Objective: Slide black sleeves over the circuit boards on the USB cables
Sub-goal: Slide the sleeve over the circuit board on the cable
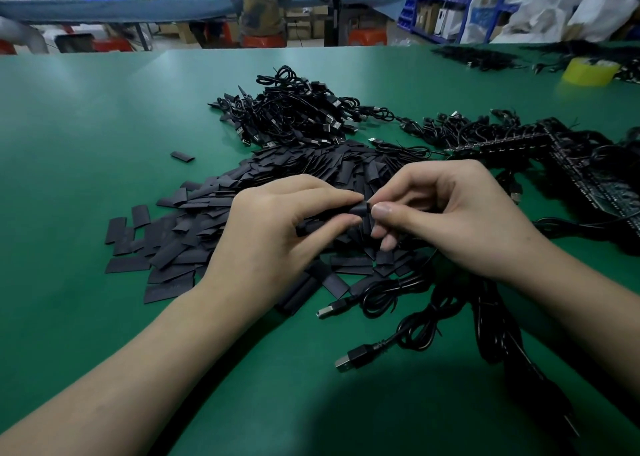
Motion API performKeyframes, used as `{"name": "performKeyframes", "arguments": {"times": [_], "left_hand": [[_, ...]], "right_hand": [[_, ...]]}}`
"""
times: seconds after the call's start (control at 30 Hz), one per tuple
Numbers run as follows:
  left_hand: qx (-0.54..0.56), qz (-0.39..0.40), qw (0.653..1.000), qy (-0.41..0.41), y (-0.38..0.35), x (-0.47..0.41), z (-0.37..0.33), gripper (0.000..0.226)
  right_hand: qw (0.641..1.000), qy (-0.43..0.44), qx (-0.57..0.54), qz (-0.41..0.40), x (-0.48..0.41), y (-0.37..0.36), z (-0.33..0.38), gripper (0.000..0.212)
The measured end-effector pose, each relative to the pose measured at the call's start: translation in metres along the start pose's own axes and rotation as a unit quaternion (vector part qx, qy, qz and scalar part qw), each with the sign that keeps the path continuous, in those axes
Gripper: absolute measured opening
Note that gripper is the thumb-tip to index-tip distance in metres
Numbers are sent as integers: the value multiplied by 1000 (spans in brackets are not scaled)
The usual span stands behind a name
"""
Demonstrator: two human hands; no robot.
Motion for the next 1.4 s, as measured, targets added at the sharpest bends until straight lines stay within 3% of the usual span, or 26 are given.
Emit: {"name": "performKeyframes", "arguments": {"times": [0.1,0.23,0.43,0.6,0.93,1.4], "left_hand": [[-2,-22,1000,20,2,-2,1,23],[50,-67,989,121,5,-2,8,39],[160,-73,959,224,-3,1,20,32],[160,-56,964,205,-8,2,14,46],[107,-62,981,151,-5,-1,2,45],[100,-53,982,154,-4,-1,-1,44]], "right_hand": [[1000,-10,-27,-13,0,-2,-2,3],[996,-30,-68,-39,0,-2,-2,3],[995,-23,-77,-54,2,-7,1,3],[994,-27,-90,-48,3,-9,0,4],[989,-51,-137,-29,1,-12,-1,8],[992,-52,-112,-21,2,-14,2,7]]}}
Point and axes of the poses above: each hand's wrist, its own x-axis away from the middle knuckle, its own y-axis out of the back of the hand, z = x × y, the point moved 5 cm from there along -x, towards the middle knuckle, and after that the axes turned 8 degrees about y, right-handed, at the moved point
